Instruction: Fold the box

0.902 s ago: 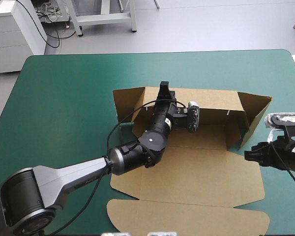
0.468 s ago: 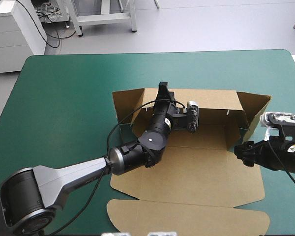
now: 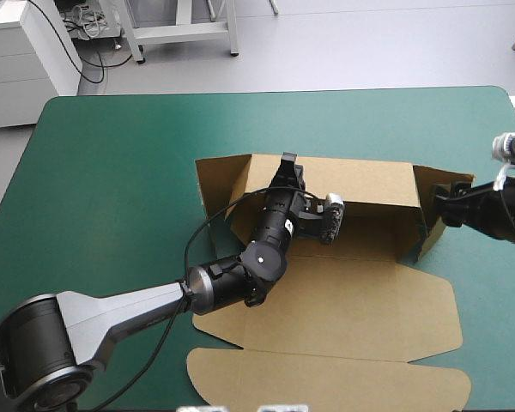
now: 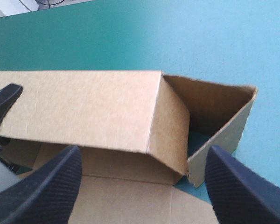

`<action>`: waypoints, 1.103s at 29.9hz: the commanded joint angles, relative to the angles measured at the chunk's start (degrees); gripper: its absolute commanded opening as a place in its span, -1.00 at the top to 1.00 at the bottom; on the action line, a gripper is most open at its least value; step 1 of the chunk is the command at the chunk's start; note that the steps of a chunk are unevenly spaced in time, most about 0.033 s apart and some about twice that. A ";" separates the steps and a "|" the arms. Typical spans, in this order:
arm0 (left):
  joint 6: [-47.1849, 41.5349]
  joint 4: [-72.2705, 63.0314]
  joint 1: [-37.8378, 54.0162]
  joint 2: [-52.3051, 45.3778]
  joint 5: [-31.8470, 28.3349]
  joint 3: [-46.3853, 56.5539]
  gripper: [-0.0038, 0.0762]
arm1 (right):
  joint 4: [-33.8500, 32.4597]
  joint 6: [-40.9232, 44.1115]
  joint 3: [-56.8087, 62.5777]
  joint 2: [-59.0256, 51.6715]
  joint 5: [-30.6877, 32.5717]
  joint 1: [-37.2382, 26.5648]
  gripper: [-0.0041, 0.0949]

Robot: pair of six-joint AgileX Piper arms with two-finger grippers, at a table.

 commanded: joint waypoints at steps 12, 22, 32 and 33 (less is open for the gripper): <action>-5.71 1.86 -0.32 -2.28 0.45 2.37 0.92 | -4.03 0.64 -21.56 25.21 -2.44 -0.21 -0.27; -7.87 1.86 -0.32 -2.28 0.22 2.37 0.92 | -6.95 1.00 -26.79 39.69 -0.20 -0.21 -0.19; -11.16 1.86 -0.32 -2.28 0.43 2.37 0.92 | -10.83 -3.70 -26.13 40.77 5.71 -0.21 -0.19; -12.22 1.86 -0.32 -2.28 0.55 2.37 0.92 | -10.97 -3.71 -25.68 40.16 5.71 -0.43 -0.20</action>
